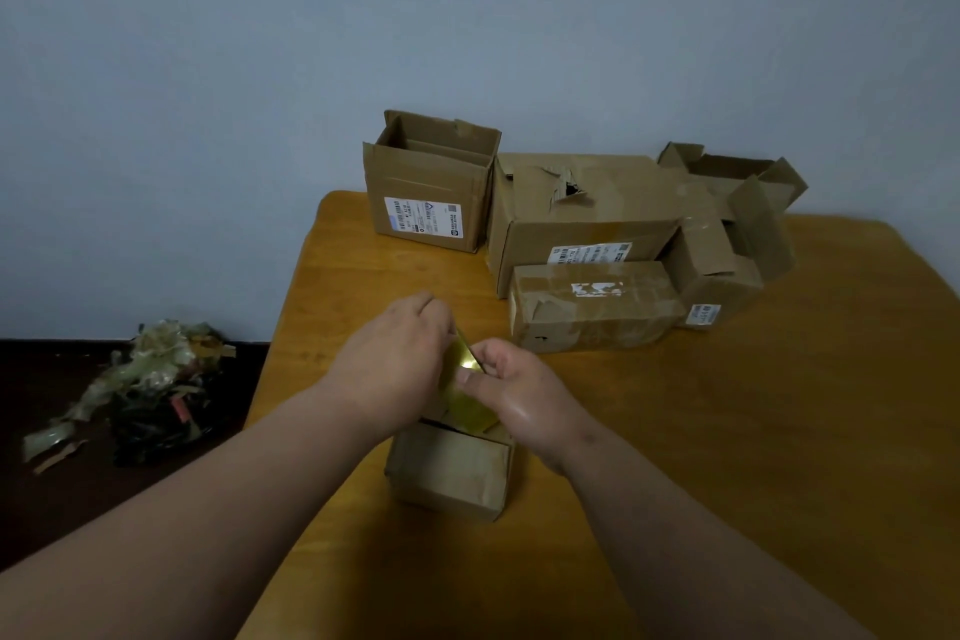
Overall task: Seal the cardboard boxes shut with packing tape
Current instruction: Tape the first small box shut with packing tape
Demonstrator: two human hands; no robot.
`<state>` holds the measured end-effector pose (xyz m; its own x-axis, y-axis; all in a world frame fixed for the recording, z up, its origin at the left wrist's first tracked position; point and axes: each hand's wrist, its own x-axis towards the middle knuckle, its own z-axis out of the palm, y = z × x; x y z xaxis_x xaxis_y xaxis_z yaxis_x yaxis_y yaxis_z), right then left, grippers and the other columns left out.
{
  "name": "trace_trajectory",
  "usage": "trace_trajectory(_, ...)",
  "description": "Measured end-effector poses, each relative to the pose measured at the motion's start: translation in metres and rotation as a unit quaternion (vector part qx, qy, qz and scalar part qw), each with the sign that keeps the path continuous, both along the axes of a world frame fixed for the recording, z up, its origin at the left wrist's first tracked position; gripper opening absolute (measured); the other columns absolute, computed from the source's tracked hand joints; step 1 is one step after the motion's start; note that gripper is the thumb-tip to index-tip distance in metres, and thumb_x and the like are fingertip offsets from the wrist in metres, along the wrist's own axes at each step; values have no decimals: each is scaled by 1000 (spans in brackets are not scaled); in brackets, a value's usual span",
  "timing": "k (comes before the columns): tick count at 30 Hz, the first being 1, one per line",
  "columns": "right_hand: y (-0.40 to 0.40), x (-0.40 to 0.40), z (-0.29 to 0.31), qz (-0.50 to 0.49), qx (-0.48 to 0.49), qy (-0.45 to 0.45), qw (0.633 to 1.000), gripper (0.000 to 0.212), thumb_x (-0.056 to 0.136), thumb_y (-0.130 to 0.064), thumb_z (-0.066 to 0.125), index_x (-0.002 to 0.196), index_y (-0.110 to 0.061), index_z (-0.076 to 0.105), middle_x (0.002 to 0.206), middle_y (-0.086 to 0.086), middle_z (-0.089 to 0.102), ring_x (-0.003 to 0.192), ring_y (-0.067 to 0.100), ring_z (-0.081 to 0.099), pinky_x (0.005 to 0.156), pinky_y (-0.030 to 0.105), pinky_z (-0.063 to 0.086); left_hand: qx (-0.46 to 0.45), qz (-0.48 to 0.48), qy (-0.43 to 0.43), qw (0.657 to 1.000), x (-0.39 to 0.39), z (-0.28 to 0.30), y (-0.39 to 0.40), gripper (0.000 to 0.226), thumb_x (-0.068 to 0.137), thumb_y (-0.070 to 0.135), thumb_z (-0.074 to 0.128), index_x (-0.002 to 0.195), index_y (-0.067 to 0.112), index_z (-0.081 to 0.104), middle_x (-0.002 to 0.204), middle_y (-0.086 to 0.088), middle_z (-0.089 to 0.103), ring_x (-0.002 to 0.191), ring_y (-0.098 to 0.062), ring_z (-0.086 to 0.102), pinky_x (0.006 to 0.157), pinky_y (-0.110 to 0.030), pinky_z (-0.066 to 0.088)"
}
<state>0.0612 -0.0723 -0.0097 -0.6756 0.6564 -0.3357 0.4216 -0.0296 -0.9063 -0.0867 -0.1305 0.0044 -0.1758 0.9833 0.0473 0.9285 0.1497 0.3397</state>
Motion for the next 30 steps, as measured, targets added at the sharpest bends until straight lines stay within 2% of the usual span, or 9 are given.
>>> trace_trajectory(4,6,-1,1,-28,10,-9,1000,8,98,-28,57,97,-21,61,92,3,68,82,16,63,69,32,51,-48,1,-23,999,-1,8,2,8,102,20,40,97,23,45,95,3,47,81,-14,46,65,-27,33)
trace_trajectory(7,9,-4,2,-27,34,-24,999,14,97,-34,58,96,-21,61,92,3,68,82,17,63,67,32,50,-71,28,-85,993,-5,14,5,9,103,20,41,97,21,48,93,1,53,79,-15,51,62,-29,39)
trace_trajectory(11,16,-3,8,6,22,-55,998,17,95,-34,60,100,-18,64,94,5,68,84,19,63,70,35,51,-108,51,-189,975,-15,15,7,12,101,20,46,92,17,53,94,-5,62,85,-20,58,76,-39,52)
trace_trajectory(13,20,0,12,33,17,-74,997,23,85,-32,64,101,-16,65,97,10,68,90,27,64,79,46,53,-127,46,-229,964,-17,17,6,12,100,23,48,93,17,57,93,-6,64,87,-22,61,82,-44,55)
trace_trajectory(15,23,4,16,47,12,-75,996,36,67,-30,62,99,-13,67,100,17,67,96,34,63,87,54,51,-132,39,-251,958,-17,19,5,11,98,26,55,92,18,60,90,-4,65,84,-17,62,74,-34,55)
trace_trajectory(18,25,9,19,69,13,-70,995,44,63,-29,63,103,-13,66,104,18,67,98,35,63,89,55,50,-109,46,-211,970,-15,21,7,9,93,26,64,87,19,61,82,2,65,75,-10,59,62,-21,44)
trace_trajectory(23,31,17,20,97,38,-63,993,29,89,-30,68,113,-13,62,102,8,70,95,23,68,89,46,56,-69,52,-139,987,-11,24,10,12,95,26,60,85,24,55,81,5,60,75,-9,56,58,-22,42)
trace_trajectory(26,31,16,20,114,103,-84,985,19,93,-32,64,105,-17,62,94,2,68,87,16,67,76,34,55,-40,47,-108,992,-3,26,9,11,97,21,55,87,22,53,80,5,58,73,-9,54,59,-24,44)
trace_trajectory(30,29,17,13,59,178,-127,974,28,92,-40,63,108,-16,61,95,2,64,90,18,62,80,41,54,-19,31,-94,995,8,26,9,9,98,20,53,89,21,52,79,5,57,72,-8,52,57,-24,43)
